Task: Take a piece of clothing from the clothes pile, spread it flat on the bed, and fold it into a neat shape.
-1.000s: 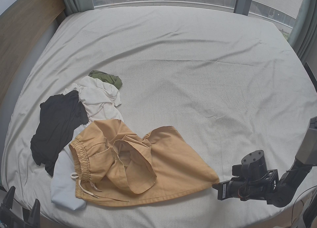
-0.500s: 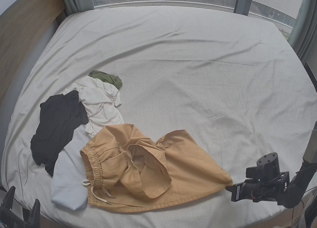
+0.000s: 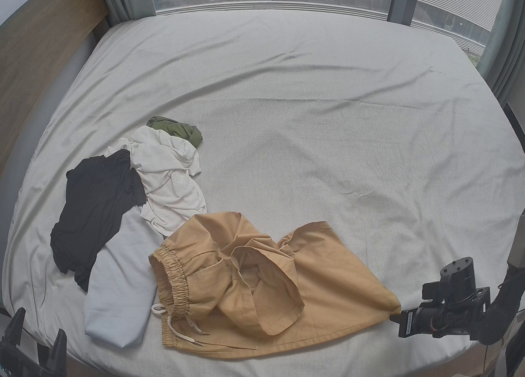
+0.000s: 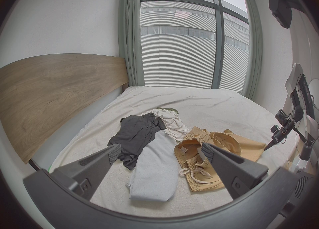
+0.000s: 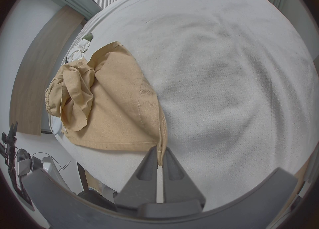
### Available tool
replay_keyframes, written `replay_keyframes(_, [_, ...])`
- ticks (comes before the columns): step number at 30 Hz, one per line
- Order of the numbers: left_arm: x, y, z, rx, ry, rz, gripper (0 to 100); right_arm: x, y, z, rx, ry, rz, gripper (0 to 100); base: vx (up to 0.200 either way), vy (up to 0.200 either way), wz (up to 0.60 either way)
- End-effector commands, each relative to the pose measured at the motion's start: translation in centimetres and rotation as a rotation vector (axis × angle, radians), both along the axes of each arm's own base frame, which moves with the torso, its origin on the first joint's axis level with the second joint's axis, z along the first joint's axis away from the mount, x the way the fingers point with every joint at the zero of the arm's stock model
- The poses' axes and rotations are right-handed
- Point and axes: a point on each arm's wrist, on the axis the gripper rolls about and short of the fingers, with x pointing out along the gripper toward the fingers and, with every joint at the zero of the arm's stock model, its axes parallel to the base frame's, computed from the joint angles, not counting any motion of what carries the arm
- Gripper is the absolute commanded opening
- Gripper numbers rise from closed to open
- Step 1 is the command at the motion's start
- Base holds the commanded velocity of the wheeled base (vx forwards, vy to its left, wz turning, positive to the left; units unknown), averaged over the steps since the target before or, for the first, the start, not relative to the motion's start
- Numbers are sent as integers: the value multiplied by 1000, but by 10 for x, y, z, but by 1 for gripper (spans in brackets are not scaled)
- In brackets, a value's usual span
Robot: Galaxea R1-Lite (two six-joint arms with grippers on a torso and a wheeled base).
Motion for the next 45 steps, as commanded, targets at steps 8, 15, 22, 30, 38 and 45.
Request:
replay_keyframes(8, [0,0,-5,0,1,1,100,-8,-11,-6,-38,85,-35,0,0,0,0])
replay_keyframes(15, [0,0,-5,0,1,1,100,-8,-17,-3,-38,77,-66,0,0,0,0])
replay_keyframes(22, [0,0,-5,0,1,1,100,-8,-25,-3,-51,94,-93,0,0,0,0])
replay_keyframes(30, [0,0,-5,-2,1,1,100,-9,-26,-4,-53,111,-96,0,0,0,0])
replay_keyframes(38, [0,0,-5,0,1,1,100,-10,-30,-5,-59,134,-117,0,0,0,0])
replay_keyframes(45, [0,0,-5,0,1,1,100,-12,-31,-6,-63,150,-116,0,0,0,0])
